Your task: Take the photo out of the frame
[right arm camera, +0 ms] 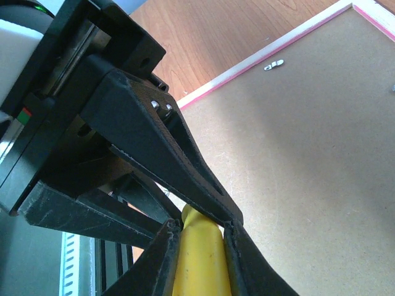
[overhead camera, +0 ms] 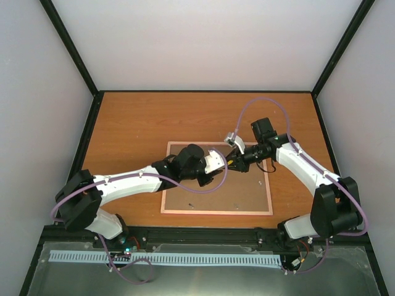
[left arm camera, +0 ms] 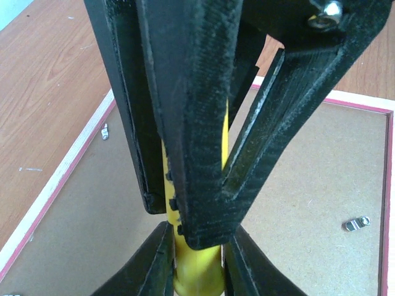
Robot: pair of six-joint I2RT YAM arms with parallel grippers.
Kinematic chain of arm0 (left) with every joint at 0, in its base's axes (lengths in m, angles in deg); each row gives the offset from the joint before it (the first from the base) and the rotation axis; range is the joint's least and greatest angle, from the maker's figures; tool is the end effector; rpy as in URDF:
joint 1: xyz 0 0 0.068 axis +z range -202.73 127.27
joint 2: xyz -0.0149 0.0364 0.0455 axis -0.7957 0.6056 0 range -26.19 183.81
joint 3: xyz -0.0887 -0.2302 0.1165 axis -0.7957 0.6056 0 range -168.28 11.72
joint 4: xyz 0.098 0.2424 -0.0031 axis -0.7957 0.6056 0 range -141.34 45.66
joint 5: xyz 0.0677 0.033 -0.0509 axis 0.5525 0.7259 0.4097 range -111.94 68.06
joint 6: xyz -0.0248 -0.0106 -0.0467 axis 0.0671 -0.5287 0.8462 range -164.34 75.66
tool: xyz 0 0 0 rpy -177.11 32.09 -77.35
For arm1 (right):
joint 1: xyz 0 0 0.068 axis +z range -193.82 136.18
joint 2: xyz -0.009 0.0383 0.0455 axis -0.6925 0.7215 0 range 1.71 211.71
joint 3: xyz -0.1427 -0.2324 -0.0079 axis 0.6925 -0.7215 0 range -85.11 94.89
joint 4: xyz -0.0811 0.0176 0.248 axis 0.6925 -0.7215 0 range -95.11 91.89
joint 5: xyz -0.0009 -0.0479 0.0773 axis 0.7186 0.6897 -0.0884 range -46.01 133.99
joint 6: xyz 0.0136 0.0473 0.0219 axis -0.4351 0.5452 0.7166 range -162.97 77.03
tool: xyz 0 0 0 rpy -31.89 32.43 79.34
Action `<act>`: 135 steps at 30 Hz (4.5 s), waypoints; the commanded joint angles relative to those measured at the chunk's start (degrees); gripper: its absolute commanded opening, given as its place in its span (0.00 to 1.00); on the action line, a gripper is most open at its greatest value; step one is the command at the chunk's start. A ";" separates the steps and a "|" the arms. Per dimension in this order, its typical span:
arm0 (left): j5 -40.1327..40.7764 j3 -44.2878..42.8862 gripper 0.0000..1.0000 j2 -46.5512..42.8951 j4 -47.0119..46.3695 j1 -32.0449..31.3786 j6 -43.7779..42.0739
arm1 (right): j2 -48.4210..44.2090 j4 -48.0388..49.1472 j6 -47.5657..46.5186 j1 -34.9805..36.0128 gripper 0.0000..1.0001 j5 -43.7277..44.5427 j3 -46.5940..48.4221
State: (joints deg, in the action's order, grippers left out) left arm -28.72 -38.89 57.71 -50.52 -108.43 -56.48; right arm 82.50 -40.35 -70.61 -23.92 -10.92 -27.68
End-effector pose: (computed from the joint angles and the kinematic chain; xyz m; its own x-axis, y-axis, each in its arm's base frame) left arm 0.1769 -0.2668 0.2304 -0.1248 0.5536 -0.8234 0.9224 0.3705 0.1093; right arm 0.2398 0.1177 0.2460 -0.5203 -0.4720 -0.7117 -0.8522 0.2331 0.4684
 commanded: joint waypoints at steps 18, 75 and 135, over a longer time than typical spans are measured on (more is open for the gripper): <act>6.80 -0.19 0.05 -5.10 7.10 -0.33 13.19 | -5.26 1.47 0.07 -0.04 0.56 4.16 1.92; 8.65 -3.49 0.44 2.24 32.13 45.43 35.68 | -11.22 6.43 2.07 -0.13 0.70 17.31 -1.34; 7.55 9.79 0.87 -29.66 11.24 44.01 25.51 | 1.80 10.92 -5.34 47.07 0.03 68.04 -18.03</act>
State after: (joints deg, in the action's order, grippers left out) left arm -13.84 -28.40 27.98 -36.73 -64.41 -26.56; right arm 85.87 -29.18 -74.74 23.75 51.41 -43.18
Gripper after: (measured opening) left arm 0.932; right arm 0.084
